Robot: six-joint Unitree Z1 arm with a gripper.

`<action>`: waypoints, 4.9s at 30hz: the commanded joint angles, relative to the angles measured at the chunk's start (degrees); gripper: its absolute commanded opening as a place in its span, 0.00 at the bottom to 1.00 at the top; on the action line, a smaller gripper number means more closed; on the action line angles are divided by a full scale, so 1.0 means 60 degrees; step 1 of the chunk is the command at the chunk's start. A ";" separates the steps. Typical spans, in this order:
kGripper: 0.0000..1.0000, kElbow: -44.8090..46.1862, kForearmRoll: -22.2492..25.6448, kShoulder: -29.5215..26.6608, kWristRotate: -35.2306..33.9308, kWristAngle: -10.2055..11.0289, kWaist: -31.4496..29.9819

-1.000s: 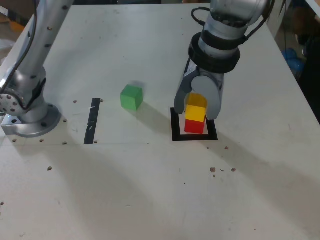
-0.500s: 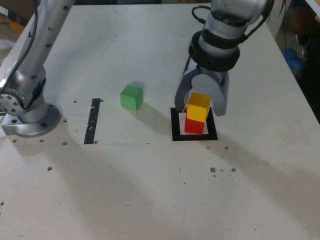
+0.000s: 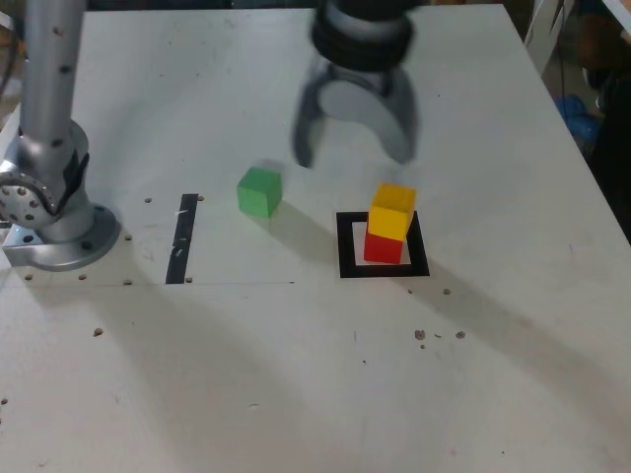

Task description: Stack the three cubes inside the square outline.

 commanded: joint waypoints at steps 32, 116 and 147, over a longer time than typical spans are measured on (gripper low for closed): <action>0.87 0.5632 -0.3961 -0.0773 0.2962 0.1002 0.0759; 0.11 -0.3588 0.1471 0.1687 0.1696 0.0306 -0.0651; 0.12 -0.3352 0.1462 0.2192 0.1353 0.0348 -0.1131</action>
